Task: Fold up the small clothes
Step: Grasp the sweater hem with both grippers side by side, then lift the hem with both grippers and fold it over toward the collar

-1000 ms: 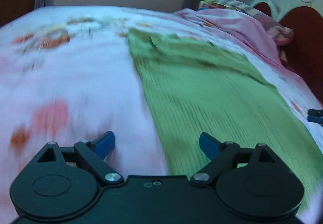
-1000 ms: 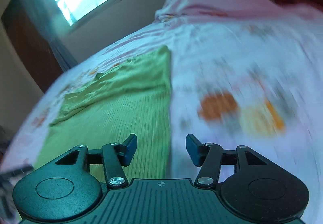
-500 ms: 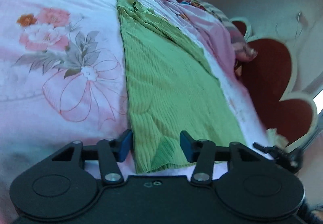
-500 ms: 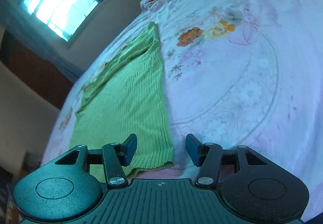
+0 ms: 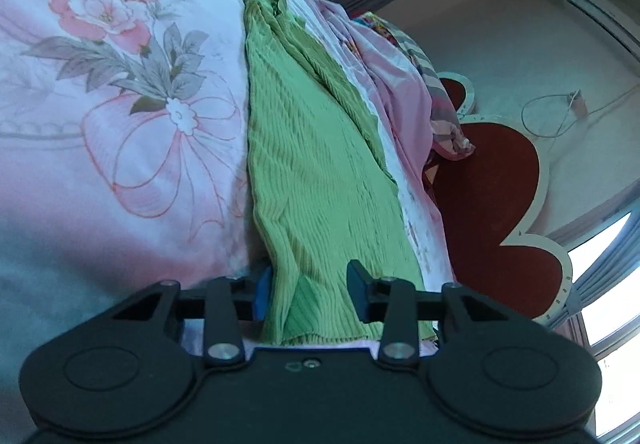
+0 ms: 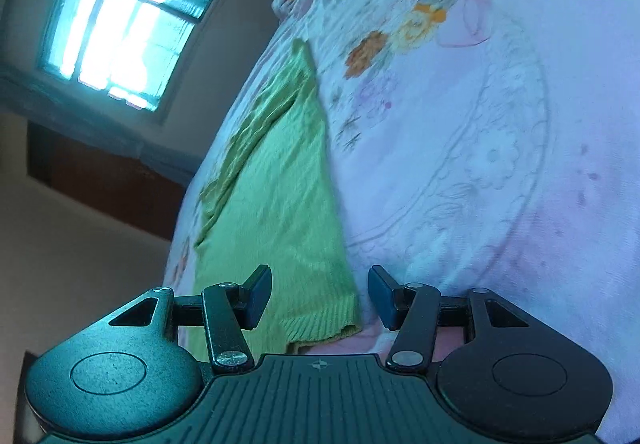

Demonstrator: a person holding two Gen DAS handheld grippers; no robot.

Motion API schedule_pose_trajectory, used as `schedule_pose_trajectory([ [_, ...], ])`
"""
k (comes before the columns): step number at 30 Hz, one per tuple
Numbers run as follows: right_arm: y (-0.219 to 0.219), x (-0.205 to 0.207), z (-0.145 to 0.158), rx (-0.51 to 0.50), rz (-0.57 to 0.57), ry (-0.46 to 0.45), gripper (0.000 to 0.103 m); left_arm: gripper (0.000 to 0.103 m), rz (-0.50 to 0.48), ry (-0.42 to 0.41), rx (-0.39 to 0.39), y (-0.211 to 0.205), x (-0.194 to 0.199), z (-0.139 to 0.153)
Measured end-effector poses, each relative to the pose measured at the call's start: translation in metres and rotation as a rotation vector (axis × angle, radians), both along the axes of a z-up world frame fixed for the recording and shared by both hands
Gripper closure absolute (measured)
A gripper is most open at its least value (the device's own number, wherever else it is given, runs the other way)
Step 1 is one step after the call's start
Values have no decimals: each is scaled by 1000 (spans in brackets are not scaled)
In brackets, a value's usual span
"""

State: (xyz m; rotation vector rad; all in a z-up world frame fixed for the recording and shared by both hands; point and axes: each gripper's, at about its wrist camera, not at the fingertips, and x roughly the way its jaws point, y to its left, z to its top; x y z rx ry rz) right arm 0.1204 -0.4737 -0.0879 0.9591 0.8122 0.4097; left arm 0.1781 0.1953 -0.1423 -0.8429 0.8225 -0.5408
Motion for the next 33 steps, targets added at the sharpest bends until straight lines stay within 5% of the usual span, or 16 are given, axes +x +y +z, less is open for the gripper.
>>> schedule_pose_trajectory([
  [4, 1, 10, -1, 1, 34, 0, 49, 68, -43, 0, 32, -6, 15, 2],
  [11, 5, 43, -4, -4, 180, 14, 54, 86, -109, 20, 26, -10, 36, -5],
  [16, 18, 34, -4, -14, 290, -2, 54, 86, -180, -7, 25, -15, 20, -7],
  [17, 19, 34, -6, -7, 280, 1, 58, 86, -169, -5, 22, -15, 19, -8],
  [18, 20, 35, -8, 5, 271, 4, 78, 93, -158, -1, 23, -15, 20, -9],
  [20, 28, 38, -15, -18, 273, 34, 100, 98, -148, -3, 52, -16, 18, -9],
  [24, 33, 33, -7, -41, 273, -16, 100, 101, -113, -63, 95, -11, 7, -1],
  [27, 19, 18, 12, 17, 223, -111, 100, 101, -45, -155, -19, 7, -7, 10],
  [29, 12, 9, 17, 30, 205, -139, 100, 101, -49, -164, 0, 9, -14, 13],
  [31, 9, 8, 4, -5, 202, -90, 100, 101, -88, -80, 85, 1, -13, -1],
  [33, 8, 16, -19, -4, 184, 41, 100, 100, -86, -60, 88, 0, -13, -11],
])
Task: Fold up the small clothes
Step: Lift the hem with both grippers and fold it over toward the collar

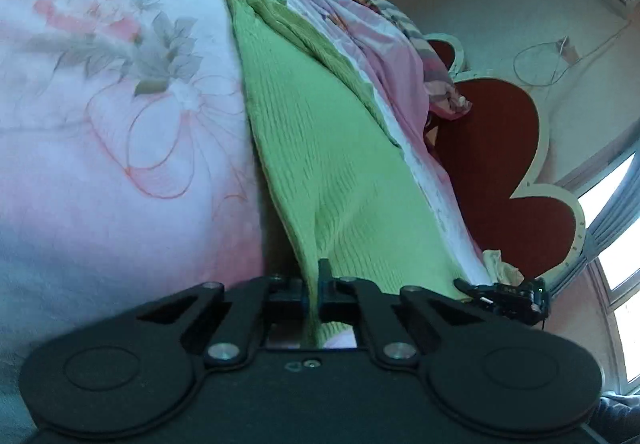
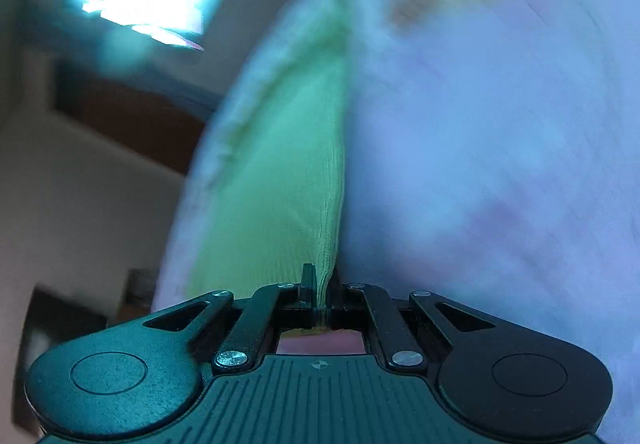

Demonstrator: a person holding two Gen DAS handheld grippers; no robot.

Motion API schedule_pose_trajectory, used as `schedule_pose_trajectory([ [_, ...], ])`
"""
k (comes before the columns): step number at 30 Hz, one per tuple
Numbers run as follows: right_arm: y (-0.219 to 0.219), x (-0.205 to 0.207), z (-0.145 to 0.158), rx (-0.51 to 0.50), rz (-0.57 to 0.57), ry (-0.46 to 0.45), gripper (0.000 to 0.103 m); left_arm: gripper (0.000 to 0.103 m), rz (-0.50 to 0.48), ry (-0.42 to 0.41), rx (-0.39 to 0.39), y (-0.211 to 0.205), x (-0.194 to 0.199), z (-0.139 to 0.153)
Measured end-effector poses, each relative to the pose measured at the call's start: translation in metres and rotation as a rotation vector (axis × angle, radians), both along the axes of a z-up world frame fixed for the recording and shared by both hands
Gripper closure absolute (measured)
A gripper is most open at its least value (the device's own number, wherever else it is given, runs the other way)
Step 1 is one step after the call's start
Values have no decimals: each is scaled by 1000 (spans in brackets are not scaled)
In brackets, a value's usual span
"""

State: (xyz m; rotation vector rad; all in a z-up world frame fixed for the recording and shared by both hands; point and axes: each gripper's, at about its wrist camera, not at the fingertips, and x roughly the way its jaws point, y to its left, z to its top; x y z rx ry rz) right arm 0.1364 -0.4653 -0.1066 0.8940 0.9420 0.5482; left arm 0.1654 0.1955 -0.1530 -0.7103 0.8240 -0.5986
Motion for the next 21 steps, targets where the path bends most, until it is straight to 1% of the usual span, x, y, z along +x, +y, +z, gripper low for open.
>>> schedule_pose_trajectory([
  [2, 4, 2, 10, -28, 3, -41, 100, 100, 11, 12, -30, 3, 2, 3],
  [5, 7, 4, 11, -42, 14, -51, 100, 98, 11, 9, -25, 6, -1, 7],
  [7, 3, 2, 7, -29, 5, -50, 100, 98, 22, -2, -28, 7, -1, 10],
  [9, 0, -2, 9, -18, -13, -64, 100, 99, 38, -13, -46, 5, -1, 12],
  [11, 1, -3, 24, 6, -20, -109, 100, 99, 57, -67, -104, 9, -4, 21],
  [13, 3, -5, 37, 10, -18, -155, 100, 100, 68, -120, -121, 7, 1, 36],
  [15, 4, 0, 52, 10, -26, -196, 100, 100, 71, -153, -138, 4, 13, 50],
  [18, 9, 17, 74, 7, -49, -249, 100, 100, 86, -190, -168, 2, 35, 67],
  [21, 15, 45, 100, -10, -75, -294, 100, 100, 131, -220, -192, 3, 64, 83],
])
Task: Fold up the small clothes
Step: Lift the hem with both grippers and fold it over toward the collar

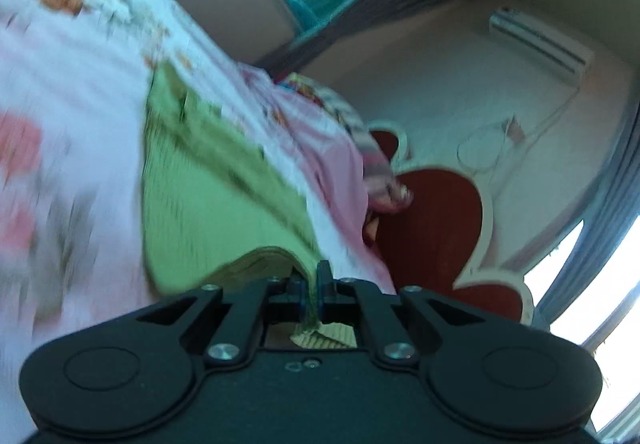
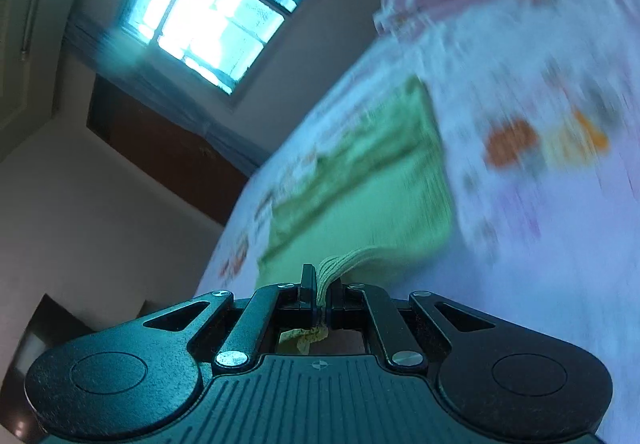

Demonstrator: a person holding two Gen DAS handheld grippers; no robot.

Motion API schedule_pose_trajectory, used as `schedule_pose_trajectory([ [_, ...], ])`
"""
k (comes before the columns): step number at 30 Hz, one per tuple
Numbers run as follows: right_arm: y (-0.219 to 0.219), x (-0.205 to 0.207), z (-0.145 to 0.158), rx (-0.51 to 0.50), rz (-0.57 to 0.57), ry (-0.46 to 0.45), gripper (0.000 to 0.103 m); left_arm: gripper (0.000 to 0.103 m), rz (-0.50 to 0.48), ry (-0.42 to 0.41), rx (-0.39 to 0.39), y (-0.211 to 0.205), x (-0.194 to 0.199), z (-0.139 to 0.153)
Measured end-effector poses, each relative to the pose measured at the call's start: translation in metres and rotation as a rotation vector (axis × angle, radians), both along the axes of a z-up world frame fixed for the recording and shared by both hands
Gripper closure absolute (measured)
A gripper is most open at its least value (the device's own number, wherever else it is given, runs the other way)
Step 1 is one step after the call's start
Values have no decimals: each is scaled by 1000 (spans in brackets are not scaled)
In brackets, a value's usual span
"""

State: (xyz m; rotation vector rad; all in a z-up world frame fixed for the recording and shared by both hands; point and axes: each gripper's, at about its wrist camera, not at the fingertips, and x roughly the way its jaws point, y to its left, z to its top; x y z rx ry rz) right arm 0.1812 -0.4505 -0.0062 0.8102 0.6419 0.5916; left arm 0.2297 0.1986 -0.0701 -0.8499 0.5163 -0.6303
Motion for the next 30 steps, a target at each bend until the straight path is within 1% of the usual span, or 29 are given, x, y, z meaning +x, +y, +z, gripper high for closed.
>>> schedule_pose_trajectory([
  [3, 2, 48, 24, -12, -6, -37, 100, 100, 24, -21, -28, 6, 43, 13],
  [6, 10, 111, 41, -30, 11, -72, 100, 100, 30, -37, -2, 8, 91, 24],
  [8, 18, 157, 49, -35, 16, -85, 100, 100, 39, -36, 3, 9, 134, 27],
  [11, 27, 231, 47, -42, 11, -72, 100, 100, 49, -8, 13, 13, 191, 23],
  [13, 33, 279, 39, -45, 6, -54, 100, 100, 53, 7, 32, 15, 227, 19],
  [15, 37, 324, 25, -49, 2, -28, 100, 100, 54, 33, 34, 16, 262, 10],
  [18, 42, 374, 2, -65, -3, 4, 100, 100, 62, 76, 62, 14, 305, -6],
  [19, 43, 388, -9, -63, -2, 28, 100, 100, 70, 98, 77, 13, 317, -13],
  [22, 43, 415, -41, -64, -13, 88, 100, 100, 83, 152, 91, 14, 340, -33],
  [25, 45, 434, -76, -58, -21, 164, 100, 99, 90, 247, 115, 14, 357, -57],
  [26, 44, 439, -88, -49, -31, 197, 100, 96, 86, 272, 115, 14, 361, -64],
  [28, 39, 445, -103, -5, -55, 227, 100, 96, 83, 280, 67, 19, 370, -72],
  [29, 35, 448, -109, 37, -60, 225, 100, 95, 87, 278, 48, 21, 373, -73],
  [30, 31, 451, -112, 51, -78, 216, 100, 96, 93, 280, 40, 23, 378, -73],
])
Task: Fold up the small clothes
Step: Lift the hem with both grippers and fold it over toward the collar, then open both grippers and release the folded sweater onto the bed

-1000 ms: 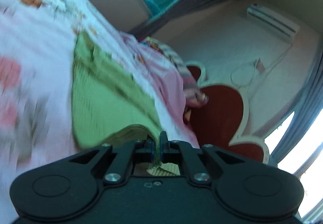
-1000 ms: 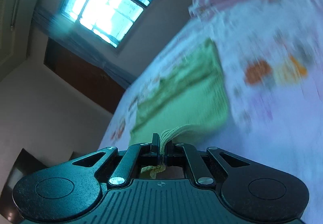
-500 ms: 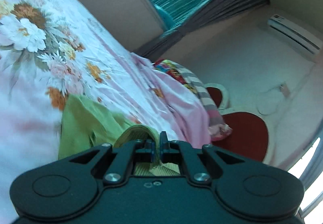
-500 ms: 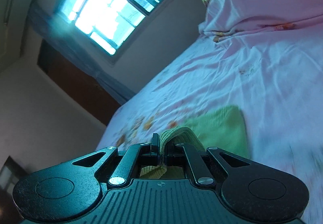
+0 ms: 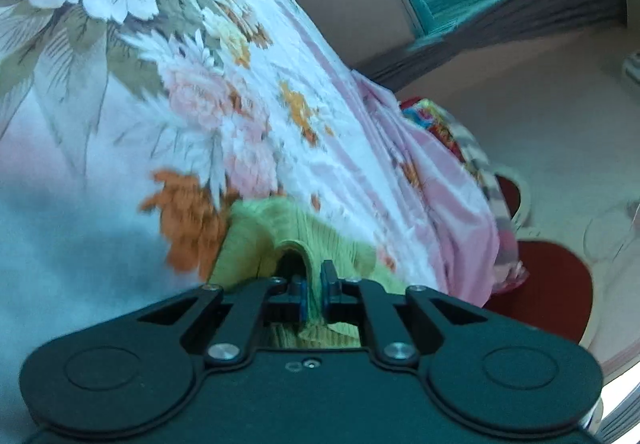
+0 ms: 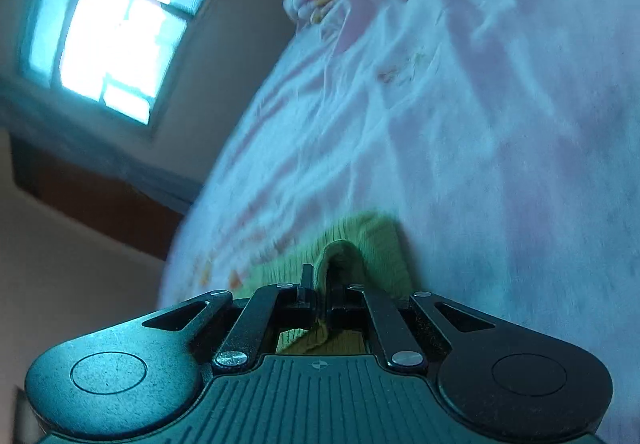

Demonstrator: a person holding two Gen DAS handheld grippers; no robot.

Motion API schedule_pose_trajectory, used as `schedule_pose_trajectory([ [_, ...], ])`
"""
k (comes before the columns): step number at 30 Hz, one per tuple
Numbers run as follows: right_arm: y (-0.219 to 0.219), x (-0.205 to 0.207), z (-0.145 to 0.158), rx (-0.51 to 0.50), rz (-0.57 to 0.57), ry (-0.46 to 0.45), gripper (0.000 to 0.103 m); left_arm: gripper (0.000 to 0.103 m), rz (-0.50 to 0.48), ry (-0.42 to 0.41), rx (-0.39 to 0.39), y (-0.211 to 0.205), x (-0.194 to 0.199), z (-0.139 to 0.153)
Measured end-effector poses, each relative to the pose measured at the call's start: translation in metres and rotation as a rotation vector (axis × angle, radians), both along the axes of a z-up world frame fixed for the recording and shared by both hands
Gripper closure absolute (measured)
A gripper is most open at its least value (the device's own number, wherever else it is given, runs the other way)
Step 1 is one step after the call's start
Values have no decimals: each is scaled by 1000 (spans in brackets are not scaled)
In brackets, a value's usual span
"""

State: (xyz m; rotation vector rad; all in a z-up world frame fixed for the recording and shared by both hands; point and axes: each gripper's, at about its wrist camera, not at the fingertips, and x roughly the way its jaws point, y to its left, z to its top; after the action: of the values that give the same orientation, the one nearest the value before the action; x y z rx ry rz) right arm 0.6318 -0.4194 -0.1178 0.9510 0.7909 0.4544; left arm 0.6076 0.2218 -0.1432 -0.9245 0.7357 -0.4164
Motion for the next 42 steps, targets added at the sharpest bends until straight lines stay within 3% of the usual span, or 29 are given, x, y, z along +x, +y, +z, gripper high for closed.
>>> schedule_pose_trajectory([
  [1, -2, 4, -1, -7, -11, -7, 100, 98, 5, 1, 2, 0, 5, 0],
  [3, -6, 12, -3, -21, -41, -9, 100, 88, 30, -7, 12, 2, 15, 4],
  [5, -12, 16, -3, -21, -69, -6, 100, 84, 86, -23, 19, 8, 23, 10],
  [7, -25, 15, -2, 5, -119, 7, 97, 68, 143, -26, 6, 18, 23, 16],
  [8, -33, 11, 0, 9, -148, -5, 77, 61, 145, -39, 12, 22, 21, 20],
  [9, -44, 5, 1, 10, -184, -18, 47, 60, 135, -56, 36, 24, 17, 25],
  [10, -53, -2, 4, 10, -206, -40, 42, 60, 120, -64, 65, 25, 12, 29],
  [12, -59, -13, 13, -57, -174, -96, 43, 62, 73, -87, 179, 22, 4, 37],
  [15, -36, -17, 29, -235, -56, -160, 43, 61, -3, -134, 341, 2, -1, 45],
  [19, 11, -8, 36, -399, 81, -212, 43, 61, -82, -162, 478, -31, 10, 47],
  [22, 39, 8, 30, -519, 148, -185, 43, 61, -127, -151, 569, -51, 23, 44],
  [23, 44, 10, 28, -550, 158, -185, 51, 62, -131, -151, 588, -54, 28, 41],
  [24, 48, 10, 27, -569, 161, -184, 66, 69, -129, -150, 604, -55, 31, 41],
  [26, 48, 11, 23, -592, 146, -171, 84, 82, -130, -131, 606, -54, 37, 37],
  [29, 37, 6, 21, -564, 151, -199, 89, 94, -145, -149, 590, -53, 35, 34],
  [32, 39, 2, 26, -584, 136, -225, 99, 97, -103, -193, 612, -55, 28, 36],
  [35, 44, -3, 37, -591, 105, -281, 101, 98, -52, -304, 576, -54, 16, 48],
  [39, 45, -12, 48, -584, 72, -353, 101, 100, -32, -334, 589, -56, 18, 54],
  [42, 43, -13, 47, -573, 42, -366, 101, 100, 2, -366, 540, -51, 17, 55],
])
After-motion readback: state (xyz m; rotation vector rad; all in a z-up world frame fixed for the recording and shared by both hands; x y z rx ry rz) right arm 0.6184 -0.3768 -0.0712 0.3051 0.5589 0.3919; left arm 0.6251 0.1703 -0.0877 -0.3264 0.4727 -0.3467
